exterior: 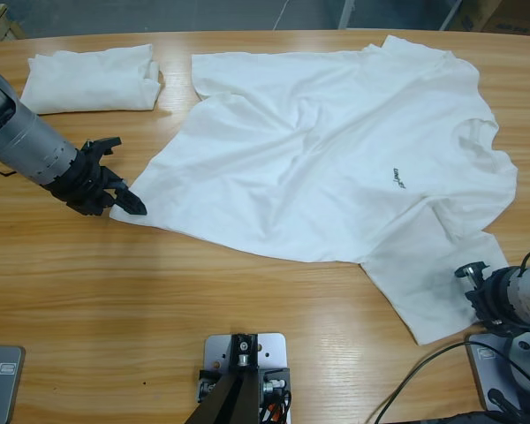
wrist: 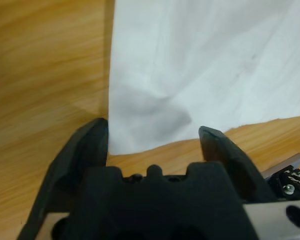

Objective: Fold clothes

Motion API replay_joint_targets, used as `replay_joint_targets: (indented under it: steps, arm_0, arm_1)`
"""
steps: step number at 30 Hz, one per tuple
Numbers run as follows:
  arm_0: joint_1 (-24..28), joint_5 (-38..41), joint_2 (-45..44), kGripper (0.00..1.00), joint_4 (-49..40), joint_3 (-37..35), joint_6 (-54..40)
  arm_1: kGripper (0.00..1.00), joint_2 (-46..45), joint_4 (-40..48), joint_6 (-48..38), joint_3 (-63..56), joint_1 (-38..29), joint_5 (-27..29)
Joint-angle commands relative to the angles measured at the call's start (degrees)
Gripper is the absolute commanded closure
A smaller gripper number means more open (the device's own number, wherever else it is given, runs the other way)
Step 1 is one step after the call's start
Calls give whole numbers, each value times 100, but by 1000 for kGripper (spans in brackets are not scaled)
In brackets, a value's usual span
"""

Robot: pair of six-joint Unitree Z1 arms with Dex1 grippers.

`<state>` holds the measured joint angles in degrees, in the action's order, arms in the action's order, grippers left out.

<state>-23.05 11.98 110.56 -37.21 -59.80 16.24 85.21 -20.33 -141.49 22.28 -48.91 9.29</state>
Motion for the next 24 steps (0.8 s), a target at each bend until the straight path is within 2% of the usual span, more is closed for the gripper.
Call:
replay_joint_targets:
  steps: [1,2,3,6,12,13,14,16,24]
  arm_0:
    - [-59,-75,352,614,35,365,23]
    - [-59,-91,352,713,35,360,32]
    - [-43,-68,366,759,42,344,20]
    - [-33,252,578,750,43,251,-87]
    - [-33,375,473,752,38,207,-349]
    - [-33,375,477,828,35,220,-351]
    - [-33,326,466,1000,33,251,-349]
    - [-33,171,394,1000,35,281,-323]
    - [-43,-209,524,1000,-220,104,-321]
  arm_1:
    - [261,227,307,18,-231,31,26]
    - [284,236,349,25,-256,31,29]
    - [317,245,372,25,-271,31,29]
    - [381,231,423,34,-312,31,56]
    - [386,206,469,25,-347,31,82]
    - [387,206,469,16,-347,31,82]
    - [401,206,469,16,-347,31,89]
    - [485,203,481,23,-366,31,109]
    - [492,180,504,30,-387,31,117]
